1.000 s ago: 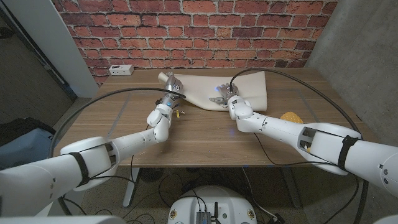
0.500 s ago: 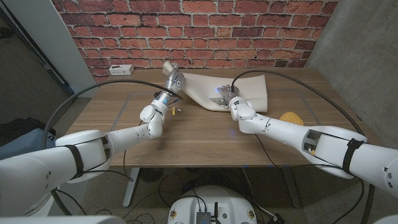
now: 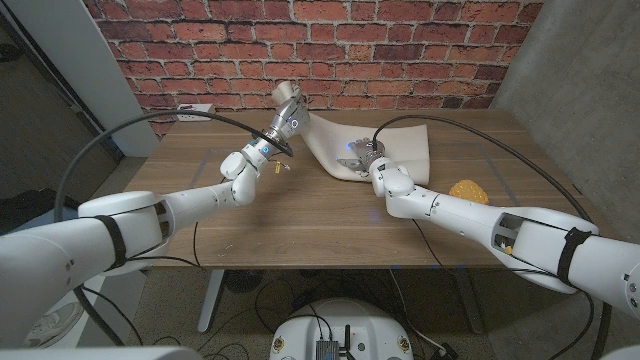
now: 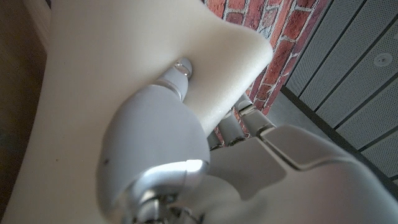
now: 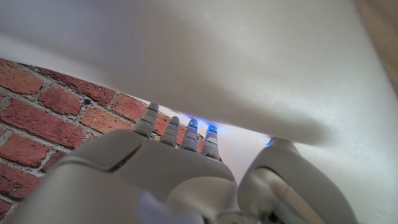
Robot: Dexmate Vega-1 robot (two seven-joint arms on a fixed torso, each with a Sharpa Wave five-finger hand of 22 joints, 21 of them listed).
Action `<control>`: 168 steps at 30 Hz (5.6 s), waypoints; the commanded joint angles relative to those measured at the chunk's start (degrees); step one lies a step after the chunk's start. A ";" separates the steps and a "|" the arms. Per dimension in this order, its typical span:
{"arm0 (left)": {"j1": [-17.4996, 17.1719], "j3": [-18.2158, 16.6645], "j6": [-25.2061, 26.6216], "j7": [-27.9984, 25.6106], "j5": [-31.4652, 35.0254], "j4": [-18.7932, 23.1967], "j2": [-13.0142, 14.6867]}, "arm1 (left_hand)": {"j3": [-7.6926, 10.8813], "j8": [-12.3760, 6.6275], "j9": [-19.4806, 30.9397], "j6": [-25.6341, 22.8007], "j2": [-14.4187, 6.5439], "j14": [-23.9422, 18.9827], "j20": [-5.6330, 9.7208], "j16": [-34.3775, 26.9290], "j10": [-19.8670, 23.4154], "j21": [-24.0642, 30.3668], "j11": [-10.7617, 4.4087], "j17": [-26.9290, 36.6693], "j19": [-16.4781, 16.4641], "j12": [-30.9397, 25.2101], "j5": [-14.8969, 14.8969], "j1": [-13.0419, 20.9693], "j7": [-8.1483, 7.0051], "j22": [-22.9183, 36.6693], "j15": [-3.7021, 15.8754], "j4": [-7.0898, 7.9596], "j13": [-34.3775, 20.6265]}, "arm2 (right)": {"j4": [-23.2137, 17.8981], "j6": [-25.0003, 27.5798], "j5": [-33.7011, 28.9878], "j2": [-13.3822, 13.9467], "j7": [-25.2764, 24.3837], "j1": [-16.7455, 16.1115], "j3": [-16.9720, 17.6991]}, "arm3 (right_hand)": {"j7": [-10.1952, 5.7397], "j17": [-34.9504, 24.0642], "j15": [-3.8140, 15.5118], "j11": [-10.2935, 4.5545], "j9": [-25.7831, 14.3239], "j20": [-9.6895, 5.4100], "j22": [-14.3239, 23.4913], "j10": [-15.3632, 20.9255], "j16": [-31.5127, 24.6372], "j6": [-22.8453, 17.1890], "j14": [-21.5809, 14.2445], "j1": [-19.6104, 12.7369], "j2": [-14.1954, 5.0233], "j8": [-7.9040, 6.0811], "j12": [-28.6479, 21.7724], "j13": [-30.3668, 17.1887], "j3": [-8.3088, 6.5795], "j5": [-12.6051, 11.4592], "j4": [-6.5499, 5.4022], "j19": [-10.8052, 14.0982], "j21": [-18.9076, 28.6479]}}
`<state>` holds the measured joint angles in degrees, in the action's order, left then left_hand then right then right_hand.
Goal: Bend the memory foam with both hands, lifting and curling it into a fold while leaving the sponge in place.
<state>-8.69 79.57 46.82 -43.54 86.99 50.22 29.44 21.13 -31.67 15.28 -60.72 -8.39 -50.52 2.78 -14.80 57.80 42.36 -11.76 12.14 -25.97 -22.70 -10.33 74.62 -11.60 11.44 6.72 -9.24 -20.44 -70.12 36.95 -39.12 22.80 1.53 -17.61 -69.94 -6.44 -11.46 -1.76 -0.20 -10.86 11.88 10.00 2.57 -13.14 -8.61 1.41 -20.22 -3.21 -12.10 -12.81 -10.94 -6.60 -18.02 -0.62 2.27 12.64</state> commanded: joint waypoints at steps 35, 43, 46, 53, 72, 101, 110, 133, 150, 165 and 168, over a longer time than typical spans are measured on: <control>8.91 1.06 -16.89 -20.46 -7.04 -19.43 -21.42 | -1.19 -2.19 1.27 -0.22 0.22 -1.80 5.49 0.41 2.00 3.70 -0.13 -0.03 1.48 1.56 0.20 0.26 -0.07 -0.17 7.29 0.03 -2.62 | -3.75 -2.10 -2.43 1.96 1.79 -2.67 1.89 | -0.09 0.15 -0.25 0.30 0.00 0.26 0.09 0.45 0.09 -0.19 -0.47 -0.90 0.49 0.27 0.49 -0.11 -0.08 -0.01 1.04 1.41 -0.11; 7.57 -2.04 -21.35 -20.46 -7.93 -22.04 -25.24 | -1.33 -2.36 1.07 -0.15 0.22 -1.96 5.60 0.62 2.34 4.73 -0.17 -0.06 1.85 2.27 0.19 0.35 -0.05 -0.28 7.29 0.04 -3.30 | -4.87 -1.52 -2.92 2.38 2.22 -3.35 2.16 | -0.12 0.17 -0.25 0.34 0.00 0.28 0.08 0.48 0.16 -0.17 -0.49 -1.04 0.52 0.35 0.56 -0.12 -0.10 0.01 1.20 1.48 -0.22; 7.11 -2.86 -22.49 -20.46 -7.99 -22.42 -26.11 | -1.41 -2.40 0.76 -0.36 0.23 -2.24 5.61 0.61 2.53 5.19 -0.18 -0.03 1.97 2.57 0.18 0.34 -0.04 -0.34 7.29 0.04 -3.62 | -5.44 -1.15 -2.99 2.60 2.54 -3.64 2.36 | -0.13 0.17 -0.22 0.40 0.00 0.28 0.07 0.44 0.19 -0.14 -0.49 -1.10 0.51 0.38 0.61 -0.12 -0.12 0.02 1.27 1.51 -0.26; 5.81 -5.00 -24.64 -20.46 -7.93 -21.72 -27.01 | -1.60 -2.28 -0.03 -0.55 0.31 -2.54 5.68 0.78 2.96 6.31 -0.17 -0.08 2.26 3.49 0.17 0.38 -0.05 -0.44 7.29 0.02 -4.10 | -6.51 -0.73 -3.20 3.06 2.85 -4.19 2.75 | -0.07 0.18 -0.39 0.43 0.00 0.29 0.06 0.30 0.40 -0.02 -0.16 -1.25 0.50 0.49 0.75 -0.13 -0.17 0.03 1.44 1.59 -0.37; 2.75 -8.85 -32.53 -20.46 -13.22 -25.21 -31.73 | -2.04 -1.82 -1.89 -1.07 0.45 -3.21 6.10 1.27 4.28 9.10 -0.18 -0.18 3.09 6.21 0.13 0.46 -0.07 -0.73 7.30 0.01 -5.05 | -10.46 0.06 0.07 3.75 2.28 -6.03 7.04 | 0.08 0.20 -0.59 0.24 -0.02 0.29 0.06 -0.47 0.65 0.54 0.06 -2.10 -0.19 0.79 1.21 -0.15 -0.71 0.04 2.01 1.93 -0.59; 1.08 -12.29 -35.53 -20.46 -10.87 -23.32 -31.29 | -2.53 -1.05 -2.35 -1.54 0.52 -3.58 6.09 1.87 5.45 11.88 -0.14 -0.24 4.20 8.96 0.09 0.59 -0.09 -0.96 7.30 0.04 -6.60 | -7.99 13.14 6.73 -3.41 -26.97 -11.61 15.15 | 1.70 -0.02 0.86 1.49 -0.05 0.44 0.41 3.20 -1.15 -3.34 -8.87 -3.51 -1.32 0.48 0.95 -0.23 -3.16 5.45 4.51 12.65 0.61; 0.30 -13.79 -35.95 -20.46 -9.11 -22.13 -30.88 | -2.62 -0.90 -2.32 -1.66 0.55 -3.76 6.01 1.92 5.65 12.65 -0.12 -0.21 4.52 9.55 0.08 0.61 -0.09 -1.02 7.30 0.06 -7.03 | -6.71 16.35 7.13 -4.34 -34.77 -11.98 15.86 | 1.55 0.53 1.95 1.16 -0.04 0.38 0.29 6.23 -0.59 -6.65 -10.68 -10.97 -5.14 -0.08 0.58 -0.13 -8.09 5.87 8.85 15.77 0.51; 3.14 -5.84 -38.38 -20.46 -17.82 -27.95 -34.78 | -2.67 -0.49 -2.43 -1.86 0.64 -3.66 5.82 2.16 5.95 13.68 -0.13 -0.29 5.22 10.24 0.14 0.61 -0.08 -1.14 7.29 0.05 -7.15 | -11.17 26.47 8.92 -2.04 -44.70 -14.67 20.34 | 0.76 -0.24 -0.10 1.42 -0.13 0.53 0.04 4.24 1.46 -6.02 -6.44 -4.41 0.16 1.42 2.14 -0.27 -4.43 6.77 7.12 2.62 -2.01; -3.35 -18.26 -33.02 -20.46 -4.16 -13.75 -28.89 | -2.50 -0.25 -2.22 -1.67 0.53 -3.48 5.46 2.28 5.70 14.13 -0.06 -0.29 5.47 10.16 -0.03 0.74 -0.10 -1.17 7.28 0.05 -7.94 | 7.51 43.04 3.85 -4.78 -35.56 -2.07 2.33 | -2.11 0.70 2.54 -1.37 -0.10 -0.73 -0.14 5.61 0.92 -7.70 -6.77 -20.67 -0.41 -0.42 0.95 -0.07 -10.47 2.38 11.33 10.48 -0.02; -6.40 -21.01 -32.93 -20.46 -1.65 -7.28 -26.52 | -2.27 -0.12 -2.15 -1.58 0.49 -3.27 4.81 2.33 5.35 14.47 -0.10 -0.25 5.44 10.16 -0.13 0.77 -0.04 -1.20 7.27 0.03 -8.42 | 25.57 43.04 -17.17 -11.78 -23.28 -2.62 11.24 | -2.64 0.72 2.59 -1.95 -0.11 -0.62 -0.21 5.82 1.08 -8.16 -7.20 -24.87 -0.23 -0.13 1.15 -0.07 -12.12 1.77 11.33 13.38 0.23; -6.40 -21.23 -33.64 -20.46 -1.84 -7.67 -26.73 | -2.24 -0.10 -2.15 -1.55 0.47 -3.28 4.83 2.31 5.30 14.49 -0.10 -0.25 5.45 10.22 -0.13 0.77 -0.04 -1.20 7.27 0.04 -8.40 | 23.81 43.04 -22.74 -10.74 -19.47 -3.81 13.26 | -2.57 0.72 2.64 -2.01 -0.12 -0.55 -0.22 5.84 1.05 -8.22 -7.37 -25.35 -0.26 -0.10 1.17 -0.08 -12.34 1.72 11.26 13.72 0.23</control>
<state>-13.61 60.52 13.87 -63.92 83.74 39.73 1.77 18.61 -31.77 12.94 -62.42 -7.60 -53.73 2.57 -12.42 63.07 56.59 -11.96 11.59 -20.65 -12.12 -10.33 75.34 -11.66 10.10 7.58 -9.41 -28.70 -51.51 79.01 -46.76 13.78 -26.86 -20.11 -63.19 -8.81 -10.64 0.75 -2.06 -10.80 11.26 9.57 8.29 -11.97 -16.49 -5.50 -44.74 -3.42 -12.33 -11.26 -10.93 -18.38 -15.93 10.65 15.18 12.41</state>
